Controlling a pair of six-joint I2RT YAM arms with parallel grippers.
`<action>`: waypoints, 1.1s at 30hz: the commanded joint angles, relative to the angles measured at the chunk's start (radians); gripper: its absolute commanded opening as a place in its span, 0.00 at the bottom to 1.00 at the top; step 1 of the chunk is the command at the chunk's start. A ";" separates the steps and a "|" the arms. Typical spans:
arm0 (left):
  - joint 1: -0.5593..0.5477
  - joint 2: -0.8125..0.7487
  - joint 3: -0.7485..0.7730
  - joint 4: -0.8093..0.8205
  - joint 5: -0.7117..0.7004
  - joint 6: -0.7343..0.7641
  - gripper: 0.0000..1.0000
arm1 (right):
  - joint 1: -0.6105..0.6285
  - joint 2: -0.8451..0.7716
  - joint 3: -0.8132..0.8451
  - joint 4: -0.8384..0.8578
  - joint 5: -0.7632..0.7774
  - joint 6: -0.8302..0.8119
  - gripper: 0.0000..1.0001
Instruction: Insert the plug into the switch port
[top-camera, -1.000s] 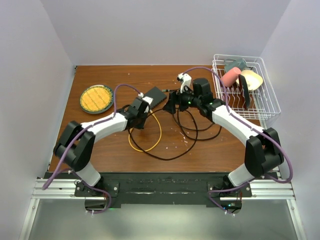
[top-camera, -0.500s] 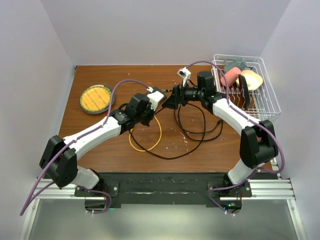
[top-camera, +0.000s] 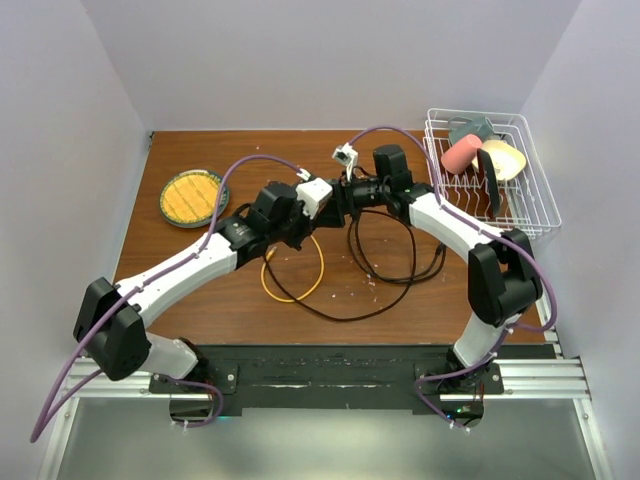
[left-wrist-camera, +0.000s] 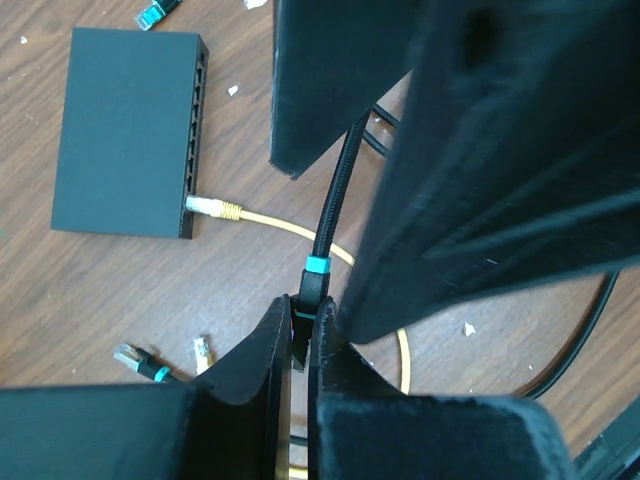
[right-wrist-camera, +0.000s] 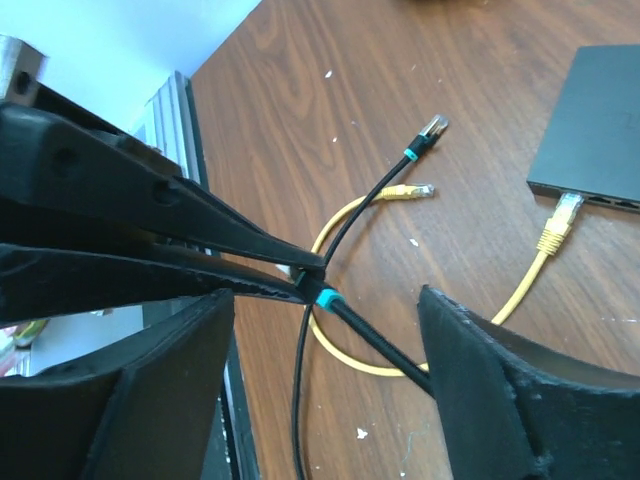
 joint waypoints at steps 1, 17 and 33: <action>-0.005 -0.069 0.057 0.107 0.015 0.011 0.00 | 0.018 0.024 0.039 -0.080 -0.080 -0.032 0.70; -0.006 -0.152 0.017 0.150 -0.016 0.011 0.00 | 0.020 0.066 0.020 -0.057 -0.237 -0.035 0.38; 0.044 -0.086 0.107 0.112 -0.082 -0.169 0.68 | 0.018 -0.147 -0.001 -0.120 0.194 -0.123 0.00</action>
